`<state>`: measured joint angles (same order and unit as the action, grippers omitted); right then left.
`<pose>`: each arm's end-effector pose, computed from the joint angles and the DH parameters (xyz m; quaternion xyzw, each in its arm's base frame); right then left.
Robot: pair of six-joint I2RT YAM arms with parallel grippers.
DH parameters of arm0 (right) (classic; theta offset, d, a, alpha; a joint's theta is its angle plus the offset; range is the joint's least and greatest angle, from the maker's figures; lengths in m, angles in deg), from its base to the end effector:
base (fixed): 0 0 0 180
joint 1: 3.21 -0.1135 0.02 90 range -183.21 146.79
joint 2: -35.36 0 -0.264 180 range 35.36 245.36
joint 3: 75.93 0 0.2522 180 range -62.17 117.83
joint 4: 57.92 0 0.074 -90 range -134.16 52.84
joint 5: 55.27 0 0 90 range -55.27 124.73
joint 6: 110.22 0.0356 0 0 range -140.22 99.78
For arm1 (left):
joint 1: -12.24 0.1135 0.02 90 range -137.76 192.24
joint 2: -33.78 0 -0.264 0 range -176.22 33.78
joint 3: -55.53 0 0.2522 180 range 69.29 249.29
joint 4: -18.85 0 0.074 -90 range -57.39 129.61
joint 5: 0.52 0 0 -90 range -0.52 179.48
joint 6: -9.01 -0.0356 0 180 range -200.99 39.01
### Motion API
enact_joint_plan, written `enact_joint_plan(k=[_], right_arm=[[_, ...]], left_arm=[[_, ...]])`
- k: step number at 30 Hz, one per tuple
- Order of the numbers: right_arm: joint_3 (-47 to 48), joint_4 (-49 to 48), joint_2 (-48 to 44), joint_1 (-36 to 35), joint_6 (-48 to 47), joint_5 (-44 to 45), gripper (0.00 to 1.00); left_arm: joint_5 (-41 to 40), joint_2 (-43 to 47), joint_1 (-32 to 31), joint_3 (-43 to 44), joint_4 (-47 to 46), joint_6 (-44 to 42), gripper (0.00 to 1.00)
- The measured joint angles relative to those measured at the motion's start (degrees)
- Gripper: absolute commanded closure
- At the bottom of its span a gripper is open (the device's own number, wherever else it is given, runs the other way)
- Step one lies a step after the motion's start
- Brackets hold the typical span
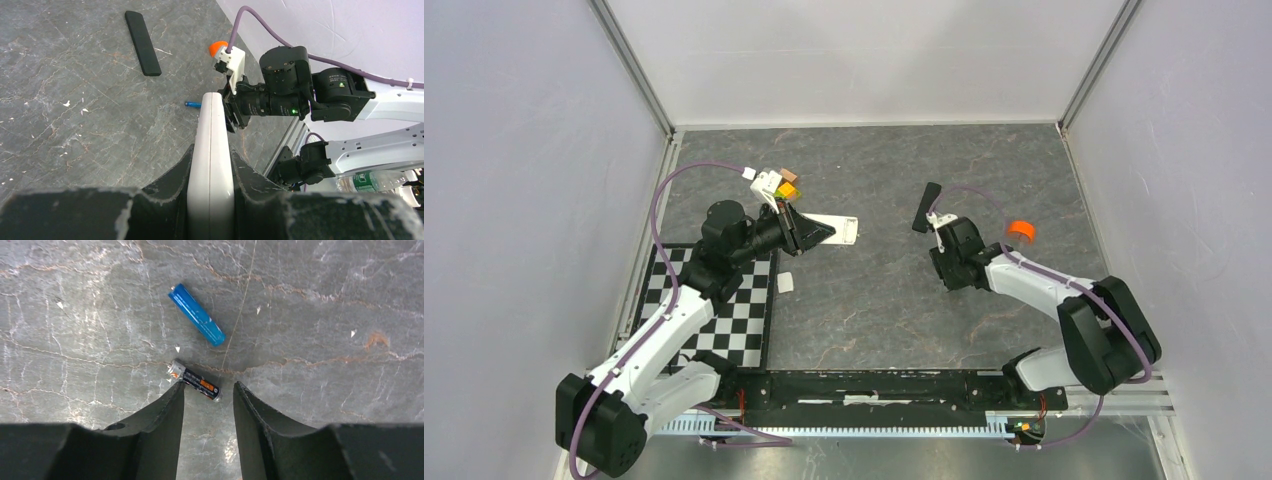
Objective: Load the batteries into the remote control
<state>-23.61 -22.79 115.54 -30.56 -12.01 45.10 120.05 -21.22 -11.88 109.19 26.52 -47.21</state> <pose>0.2227 0.1080 0.1586 -0.1402 0.9584 -0.0127 0.2483 0.1971 -0.1081 0.3075 0.1088 0.7454 -0.4786 0.4511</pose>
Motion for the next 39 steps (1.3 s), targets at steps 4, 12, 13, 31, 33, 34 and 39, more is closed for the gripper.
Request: enact_joint_plan(k=[4,12,13,31,33,34,39], right_arm=[[0.00,-1.68,0.46,0.00,-2.14,-1.57,0.58],[1.64,-2.19,2.54,0.61,-3.54,-8.04,0.79],[1.97,-1.86,2.86,0.79,-3.32,-8.52,0.79],[2.10,-1.70,1.77,0.85,-1.86,-6.38,1.00],[0.98,-3.23,-1.49,0.85,-1.38,-5.70,1.00],[0.44,-4.66,-4.02,0.85,-0.94,-5.62,1.00],[-0.07,-14.38,-15.17,0.85,3.19,-8.24,1.00]], left_arm=[[0.00,0.00,0.00,0.00,0.02,0.00,0.98],[0.00,0.02,0.00,0.00,0.02,0.00,0.98],[0.00,0.04,0.00,0.00,0.02,0.00,0.98],[0.04,0.31,0.00,-0.31,-1.29,0.04,0.98],[0.17,0.28,0.00,-0.87,-2.54,0.33,0.98],[0.35,0.24,0.00,-1.29,-3.39,0.70,0.98],[1.57,-1.18,0.00,-2.64,-8.92,4.07,0.98]])
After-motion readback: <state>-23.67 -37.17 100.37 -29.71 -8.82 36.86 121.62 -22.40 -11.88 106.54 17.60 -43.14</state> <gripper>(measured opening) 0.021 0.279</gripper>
